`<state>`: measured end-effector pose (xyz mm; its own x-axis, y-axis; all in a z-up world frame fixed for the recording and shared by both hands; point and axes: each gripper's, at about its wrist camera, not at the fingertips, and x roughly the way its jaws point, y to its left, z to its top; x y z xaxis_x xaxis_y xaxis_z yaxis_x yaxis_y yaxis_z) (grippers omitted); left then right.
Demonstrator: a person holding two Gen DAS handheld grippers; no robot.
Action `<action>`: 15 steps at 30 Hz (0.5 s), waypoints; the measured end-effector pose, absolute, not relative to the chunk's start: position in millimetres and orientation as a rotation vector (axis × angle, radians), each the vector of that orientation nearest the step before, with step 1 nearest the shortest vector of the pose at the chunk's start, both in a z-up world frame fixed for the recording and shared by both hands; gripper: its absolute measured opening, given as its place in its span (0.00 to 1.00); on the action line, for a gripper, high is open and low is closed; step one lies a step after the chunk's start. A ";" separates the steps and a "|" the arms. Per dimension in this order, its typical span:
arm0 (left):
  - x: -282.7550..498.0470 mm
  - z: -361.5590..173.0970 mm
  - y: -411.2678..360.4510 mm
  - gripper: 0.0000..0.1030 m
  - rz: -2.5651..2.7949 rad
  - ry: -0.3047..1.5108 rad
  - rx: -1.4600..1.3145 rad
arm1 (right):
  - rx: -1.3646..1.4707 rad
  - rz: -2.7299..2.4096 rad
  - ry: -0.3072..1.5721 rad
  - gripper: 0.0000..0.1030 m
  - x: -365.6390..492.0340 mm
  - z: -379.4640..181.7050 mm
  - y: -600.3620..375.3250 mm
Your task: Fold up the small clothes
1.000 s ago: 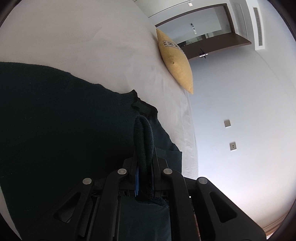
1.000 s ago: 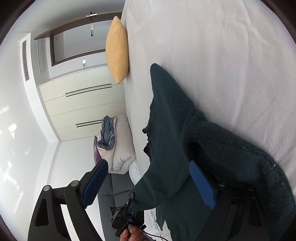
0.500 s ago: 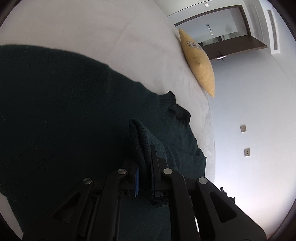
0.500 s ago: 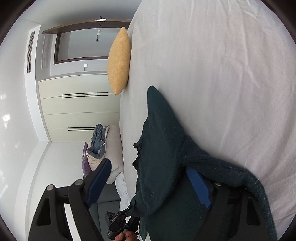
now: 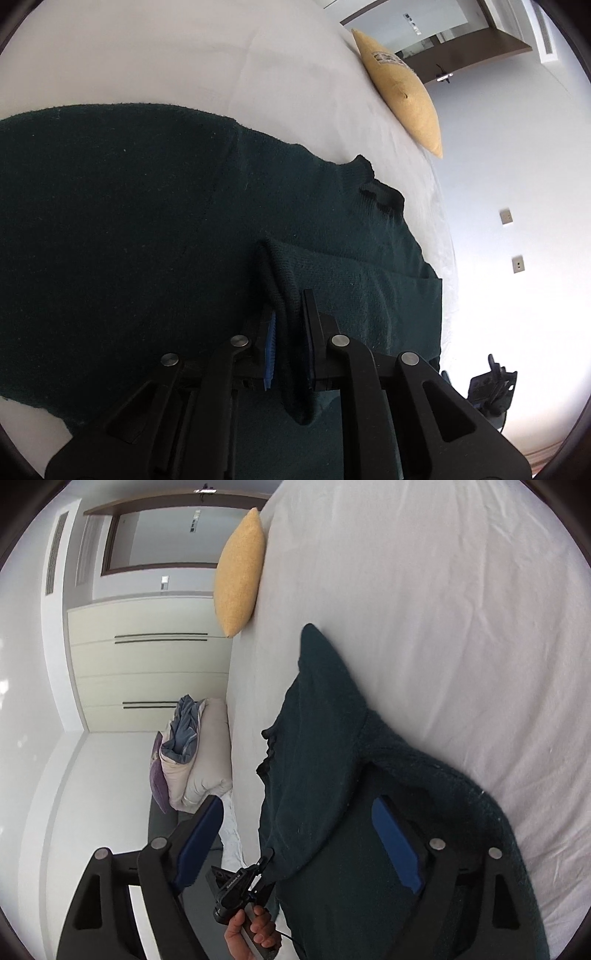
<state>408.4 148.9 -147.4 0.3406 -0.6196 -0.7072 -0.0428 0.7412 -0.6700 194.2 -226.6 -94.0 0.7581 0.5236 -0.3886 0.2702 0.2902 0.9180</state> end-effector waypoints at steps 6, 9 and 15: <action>396.1 -123.0 166.4 0.11 -0.235 1.192 -0.450 | 1.125 0.229 0.743 0.83 232.0 -56.2 -230.8; 385.1 -98.8 155.8 0.11 -0.260 1.101 -0.392 | 1.070 0.257 0.781 0.83 268.1 -53.8 -236.6; 390.5 -100.5 91.3 0.11 -0.411 1.087 -0.304 | 1.051 0.354 0.885 0.83 340.5 -83.3 -241.1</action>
